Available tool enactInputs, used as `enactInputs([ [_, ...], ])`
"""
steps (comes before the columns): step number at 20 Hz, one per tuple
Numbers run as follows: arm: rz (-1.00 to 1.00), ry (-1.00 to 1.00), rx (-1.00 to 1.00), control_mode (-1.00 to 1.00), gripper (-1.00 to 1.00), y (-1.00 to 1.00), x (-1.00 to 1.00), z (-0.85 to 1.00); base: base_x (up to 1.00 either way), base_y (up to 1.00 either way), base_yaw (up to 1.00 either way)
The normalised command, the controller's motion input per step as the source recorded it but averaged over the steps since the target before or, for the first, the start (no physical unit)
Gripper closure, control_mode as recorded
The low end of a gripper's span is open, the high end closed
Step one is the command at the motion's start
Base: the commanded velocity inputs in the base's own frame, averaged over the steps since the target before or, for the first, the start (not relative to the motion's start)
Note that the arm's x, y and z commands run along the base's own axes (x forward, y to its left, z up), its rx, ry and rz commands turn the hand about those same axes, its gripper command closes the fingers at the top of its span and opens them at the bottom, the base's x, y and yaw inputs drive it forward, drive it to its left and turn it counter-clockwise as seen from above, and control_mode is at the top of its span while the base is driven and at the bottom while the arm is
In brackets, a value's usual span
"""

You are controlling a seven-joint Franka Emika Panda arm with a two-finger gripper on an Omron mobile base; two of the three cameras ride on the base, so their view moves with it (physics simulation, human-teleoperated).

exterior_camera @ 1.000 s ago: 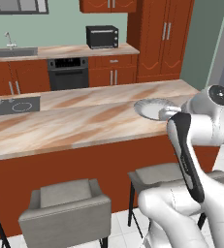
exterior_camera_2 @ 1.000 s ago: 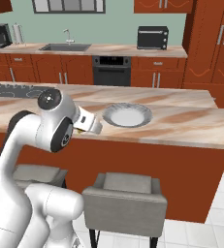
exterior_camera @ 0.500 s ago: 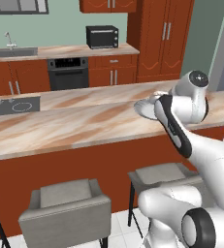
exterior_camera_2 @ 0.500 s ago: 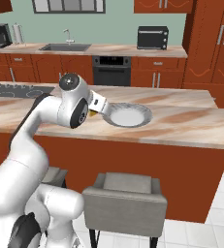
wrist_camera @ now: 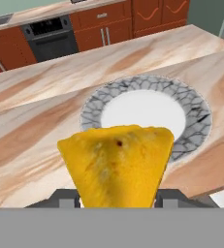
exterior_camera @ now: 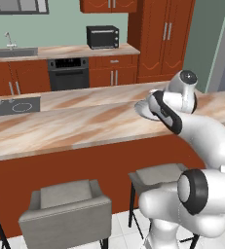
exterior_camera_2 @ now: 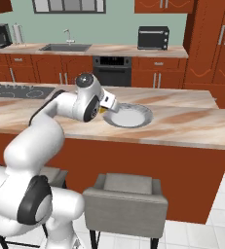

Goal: Take the cheese, chicken drumstick, and bell pepper from the fridge and place them on the plate on the dining counter to create an appetizer plate.

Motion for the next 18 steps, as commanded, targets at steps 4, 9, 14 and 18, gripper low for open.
enactInputs([
  [4,0.0,0.0,0.0,-1.0,1.0,0.0,0.43,-0.43,0.0,0.0,0.0],
  [9,0.0,0.0,0.0,-1.0,1.0,-0.06,0.31,-0.36,0.0,0.0,0.0],
  [14,0.0,0.0,0.0,-1.0,1.0,-0.13,0.25,-0.23,0.0,0.0,0.0],
  [18,0.0,0.0,0.0,-1.0,1.0,-0.12,0.17,-0.23,0.0,0.0,0.0],
])
